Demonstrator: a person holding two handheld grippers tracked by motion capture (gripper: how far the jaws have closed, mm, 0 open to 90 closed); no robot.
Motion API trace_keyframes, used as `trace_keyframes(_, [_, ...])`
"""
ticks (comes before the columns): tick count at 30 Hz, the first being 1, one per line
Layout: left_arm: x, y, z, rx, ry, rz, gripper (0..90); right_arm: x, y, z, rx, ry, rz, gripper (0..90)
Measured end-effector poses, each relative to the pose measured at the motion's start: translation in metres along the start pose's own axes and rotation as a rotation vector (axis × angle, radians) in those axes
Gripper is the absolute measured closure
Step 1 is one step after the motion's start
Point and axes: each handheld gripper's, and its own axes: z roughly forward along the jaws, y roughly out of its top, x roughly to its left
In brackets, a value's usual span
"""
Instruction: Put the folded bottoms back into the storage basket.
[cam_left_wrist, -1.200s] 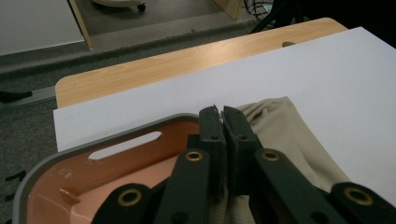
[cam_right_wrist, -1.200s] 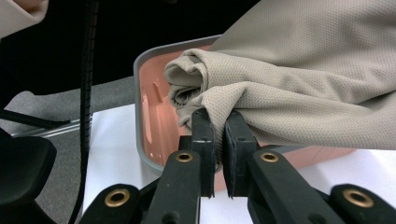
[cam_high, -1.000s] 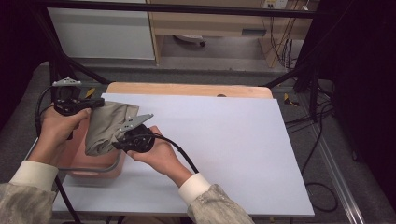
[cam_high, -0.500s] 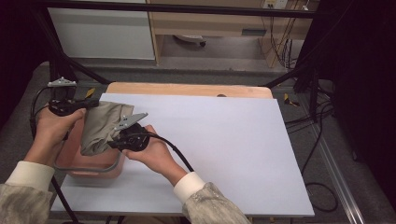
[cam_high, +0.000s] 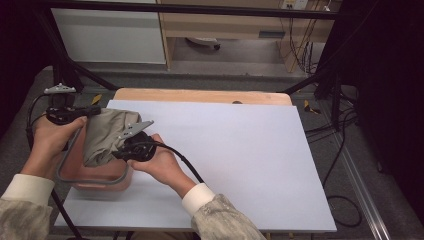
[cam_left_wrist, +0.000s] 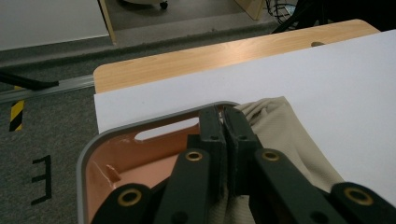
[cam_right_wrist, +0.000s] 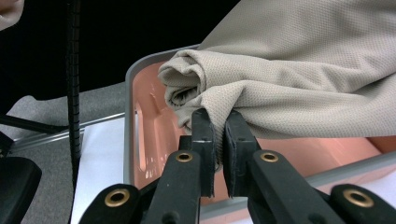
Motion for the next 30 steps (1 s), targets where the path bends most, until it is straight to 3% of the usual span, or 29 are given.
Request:
trace_keyframes(27, [0.009,-0.01,0.004,0.013,0.014,-0.038,87.4,0.001,0.002,0.013,0.039,-0.005,0.001,84.7])
trace_keyframes(30, [0.012,-0.012,0.006,0.01,0.062,-0.029,84.4,0.0,0.003,0.019,0.057,-0.006,0.01,82.4])
